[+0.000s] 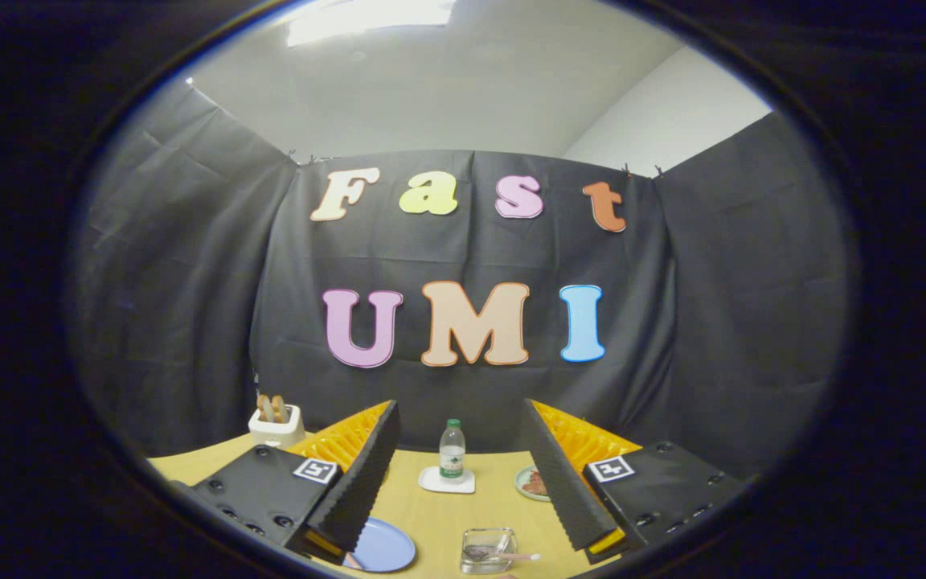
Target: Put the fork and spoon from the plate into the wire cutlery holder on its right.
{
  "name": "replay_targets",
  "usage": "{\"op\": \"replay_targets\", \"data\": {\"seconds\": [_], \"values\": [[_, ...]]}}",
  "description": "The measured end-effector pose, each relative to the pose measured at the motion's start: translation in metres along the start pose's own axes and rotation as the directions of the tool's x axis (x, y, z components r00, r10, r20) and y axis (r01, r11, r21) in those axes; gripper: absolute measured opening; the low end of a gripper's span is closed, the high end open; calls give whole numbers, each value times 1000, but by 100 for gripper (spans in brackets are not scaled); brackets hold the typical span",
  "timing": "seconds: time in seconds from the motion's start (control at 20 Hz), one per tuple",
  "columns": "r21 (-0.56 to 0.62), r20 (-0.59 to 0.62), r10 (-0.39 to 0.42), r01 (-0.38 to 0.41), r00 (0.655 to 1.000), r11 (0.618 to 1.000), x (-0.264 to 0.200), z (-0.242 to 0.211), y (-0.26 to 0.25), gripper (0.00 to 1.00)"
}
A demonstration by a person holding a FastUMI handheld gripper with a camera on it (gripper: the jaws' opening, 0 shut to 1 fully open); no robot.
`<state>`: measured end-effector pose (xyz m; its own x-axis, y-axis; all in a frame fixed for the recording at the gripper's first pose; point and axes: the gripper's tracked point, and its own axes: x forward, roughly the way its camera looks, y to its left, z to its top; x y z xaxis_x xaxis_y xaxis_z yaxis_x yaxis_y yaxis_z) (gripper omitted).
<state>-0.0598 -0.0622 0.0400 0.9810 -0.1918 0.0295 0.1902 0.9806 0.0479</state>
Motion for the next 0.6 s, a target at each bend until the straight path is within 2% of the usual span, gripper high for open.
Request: {"op": "replay_targets", "data": {"seconds": [0.6], "values": [[-18,14,10,-9,1000,1000,-1,11,10,96]]}}
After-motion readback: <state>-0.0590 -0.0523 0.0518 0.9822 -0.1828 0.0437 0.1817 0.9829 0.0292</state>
